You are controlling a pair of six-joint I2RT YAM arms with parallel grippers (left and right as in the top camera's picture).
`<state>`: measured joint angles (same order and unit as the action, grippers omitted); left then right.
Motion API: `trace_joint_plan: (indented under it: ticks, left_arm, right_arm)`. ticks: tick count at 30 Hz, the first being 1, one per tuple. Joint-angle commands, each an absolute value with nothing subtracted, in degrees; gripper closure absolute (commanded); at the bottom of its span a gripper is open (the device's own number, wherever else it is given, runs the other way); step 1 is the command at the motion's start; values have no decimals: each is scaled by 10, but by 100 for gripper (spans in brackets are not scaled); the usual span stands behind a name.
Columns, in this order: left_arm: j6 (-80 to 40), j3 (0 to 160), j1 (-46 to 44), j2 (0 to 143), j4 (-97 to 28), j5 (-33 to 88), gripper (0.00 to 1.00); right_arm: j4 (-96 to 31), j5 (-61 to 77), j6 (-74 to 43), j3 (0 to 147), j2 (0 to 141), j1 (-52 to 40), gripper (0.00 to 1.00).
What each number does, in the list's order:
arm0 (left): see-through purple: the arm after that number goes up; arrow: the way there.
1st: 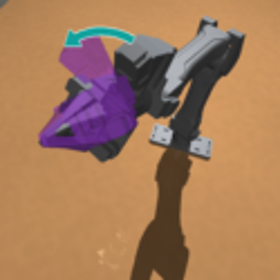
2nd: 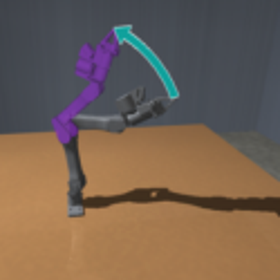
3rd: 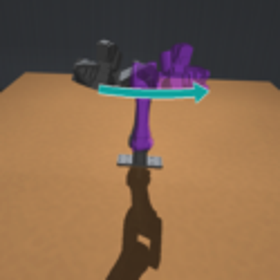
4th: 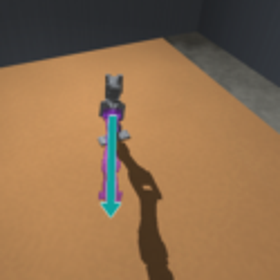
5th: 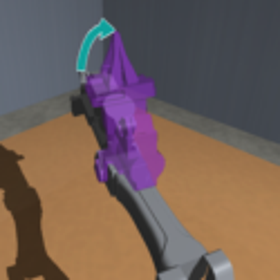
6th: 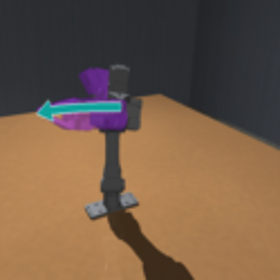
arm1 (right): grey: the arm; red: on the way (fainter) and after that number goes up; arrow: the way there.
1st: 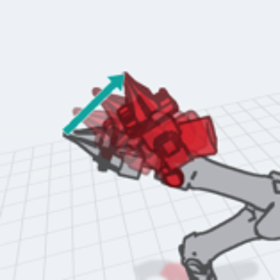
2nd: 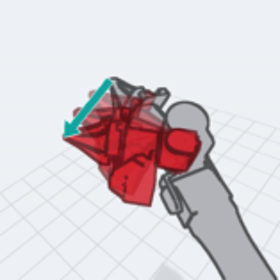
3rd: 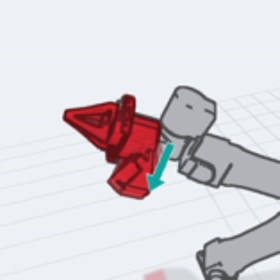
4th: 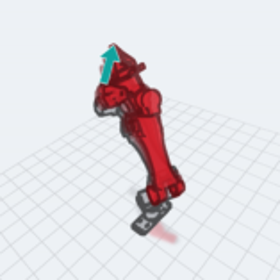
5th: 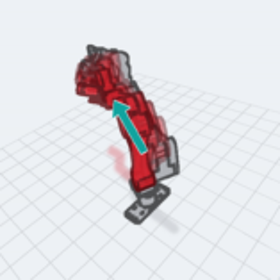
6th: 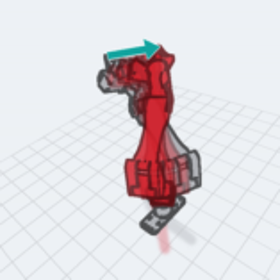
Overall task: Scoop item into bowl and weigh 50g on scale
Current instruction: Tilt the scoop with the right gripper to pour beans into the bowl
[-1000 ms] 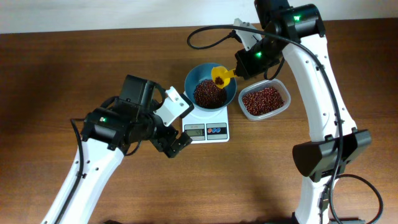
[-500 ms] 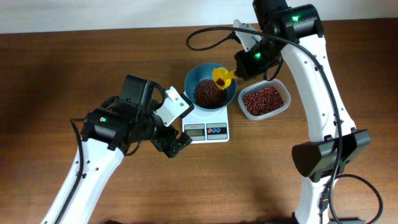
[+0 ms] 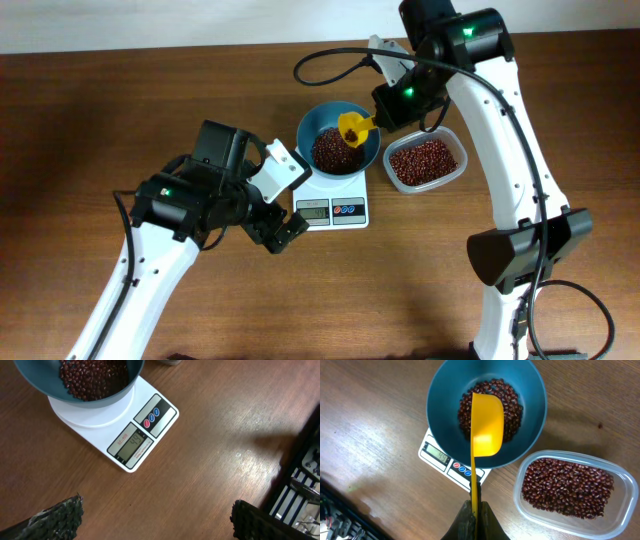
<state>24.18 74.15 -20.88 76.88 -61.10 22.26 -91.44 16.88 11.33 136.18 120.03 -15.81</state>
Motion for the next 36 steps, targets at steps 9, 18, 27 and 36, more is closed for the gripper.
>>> trace_joint_plan:
  ticks: [9, 18, 27, 36]
  left_arm:
    - [236, 750, -210, 768, -612, 230, 1]
    - [236, 750, -210, 768, -612, 230, 1]
    - [236, 750, -210, 768, -612, 230, 1]
    - [236, 750, -210, 768, -612, 230, 1]
  right_arm:
    - [-908, 158, 100, 1362, 1185, -161, 96]
    - [-914, 156, 102, 1368, 1186, -173, 96]
    - [-903, 147, 82, 1361, 1191, -188, 96]
    - [-893, 96, 74, 1361, 1190, -206, 96]
